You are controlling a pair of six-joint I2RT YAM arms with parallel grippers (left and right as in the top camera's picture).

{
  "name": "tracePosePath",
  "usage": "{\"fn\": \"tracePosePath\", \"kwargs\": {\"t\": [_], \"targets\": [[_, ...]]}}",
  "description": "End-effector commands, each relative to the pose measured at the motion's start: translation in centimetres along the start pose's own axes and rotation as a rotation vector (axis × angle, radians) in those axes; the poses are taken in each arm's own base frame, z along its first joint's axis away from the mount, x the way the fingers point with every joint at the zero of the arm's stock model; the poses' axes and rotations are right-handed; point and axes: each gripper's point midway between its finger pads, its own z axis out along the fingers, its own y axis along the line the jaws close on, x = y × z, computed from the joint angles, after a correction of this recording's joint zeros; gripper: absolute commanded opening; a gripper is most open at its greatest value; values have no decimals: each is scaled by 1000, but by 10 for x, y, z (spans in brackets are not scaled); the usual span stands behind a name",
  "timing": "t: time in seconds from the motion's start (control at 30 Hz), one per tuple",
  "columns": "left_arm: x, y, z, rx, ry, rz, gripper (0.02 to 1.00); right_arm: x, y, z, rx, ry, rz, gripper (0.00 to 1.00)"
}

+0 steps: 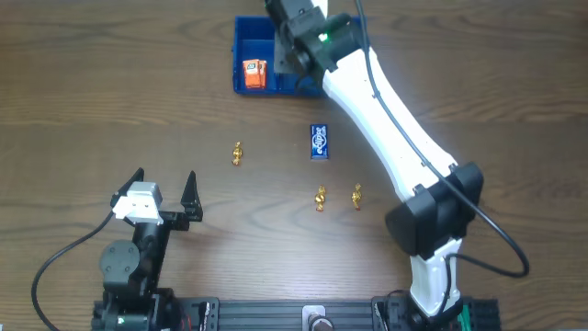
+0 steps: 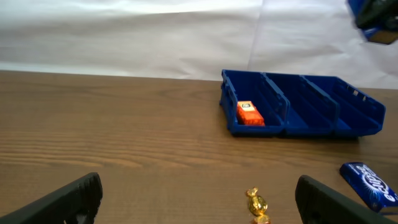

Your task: Sort Candies Into Trays

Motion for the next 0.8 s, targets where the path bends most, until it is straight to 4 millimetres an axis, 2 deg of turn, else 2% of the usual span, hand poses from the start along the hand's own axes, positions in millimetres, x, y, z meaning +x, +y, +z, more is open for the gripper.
{"fn": "tracePosePath", "kwargs": {"t": [0.03, 0.1, 0.2, 0.43, 0.47, 0.5, 0.53, 0.6, 0.7, 0.77, 0.8], "targets": [[16, 0, 1, 10, 47, -1, 998, -6, -7, 71, 39, -11, -36, 176], [16, 0, 1, 9, 48, -1, 998, 0, -7, 97, 47, -1, -32, 187], [16, 0, 1, 10, 47, -1, 998, 9, -7, 117, 60, 21, -37, 198], [16, 0, 1, 10, 47, -1, 998, 7, -16, 117, 92, 17, -4, 211], [16, 0, 1, 9, 48, -1, 998, 7, -16, 117, 92, 16, -4, 240], [16, 0, 1, 9, 48, -1, 998, 7, -16, 117, 92, 16, -4, 380], [16, 0, 1, 9, 48, -1, 998, 6, -16, 117, 90, 14, -4, 568], [16, 0, 1, 9, 48, -1, 998, 5, -16, 117, 88, 10, -2, 796], [16, 0, 1, 10, 47, -1, 998, 1, -18, 110, 86, 3, 3, 893], [16, 0, 1, 9, 48, -1, 996, -12, -19, 77, 73, -24, 6, 915], [16, 0, 1, 10, 47, -1, 998, -20, -17, 46, 56, -50, 5, 915]]}}
